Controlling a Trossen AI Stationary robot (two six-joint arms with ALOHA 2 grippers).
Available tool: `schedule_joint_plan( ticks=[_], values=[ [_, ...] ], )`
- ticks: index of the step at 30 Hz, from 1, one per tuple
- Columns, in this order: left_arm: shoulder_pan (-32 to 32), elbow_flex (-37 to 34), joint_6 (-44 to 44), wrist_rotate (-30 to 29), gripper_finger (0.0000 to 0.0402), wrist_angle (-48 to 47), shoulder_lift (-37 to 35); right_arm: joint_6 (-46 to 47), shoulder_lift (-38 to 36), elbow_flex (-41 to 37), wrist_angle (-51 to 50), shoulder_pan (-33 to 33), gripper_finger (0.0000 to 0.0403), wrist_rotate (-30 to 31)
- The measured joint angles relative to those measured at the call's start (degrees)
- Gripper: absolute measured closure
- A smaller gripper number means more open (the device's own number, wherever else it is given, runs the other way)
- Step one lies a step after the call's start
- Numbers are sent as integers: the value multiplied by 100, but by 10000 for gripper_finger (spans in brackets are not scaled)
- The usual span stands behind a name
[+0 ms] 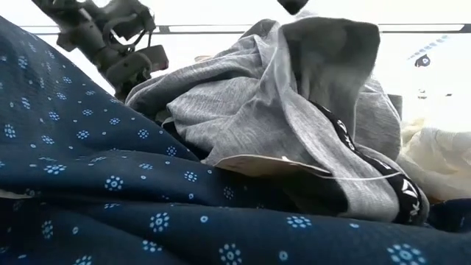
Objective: Sort clothes
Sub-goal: Put the purple sock in the bin
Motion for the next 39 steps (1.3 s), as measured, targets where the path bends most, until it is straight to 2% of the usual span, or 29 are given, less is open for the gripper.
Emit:
schedule_joint_plan(
  ticks=[3, 12, 20, 26, 29, 32, 38, 39],
  values=[
    [0, -397, -2, 0, 363, 717, -27, -2, -273, 33, 19, 81, 192, 42],
    [0, -977, -190, 114, 262, 1282, 227, -3, -872, 65, 153, 256, 163, 57],
    [9, -993, -328, 89, 180, 1928, 999, -6, -1038, 66, 173, 276, 171, 59],
    [24, -725, -328, -240, 158, 1993, 1640, -8, -1034, 66, 162, 276, 176, 57],
    [26, -604, -339, -269, 173, 1965, 1943, -10, -1034, 63, 150, 276, 176, 55],
    [24, -434, -348, -292, 215, 1936, 2172, -8, -1034, 63, 155, 289, 179, 55],
    [9, -203, -475, -290, 372, 1578, 2174, 2, -1032, 57, 132, 300, 195, 137],
    [3, -160, -516, -239, 385, 1455, 2091, -3, -1032, 57, 117, 300, 198, 228]
  ],
)
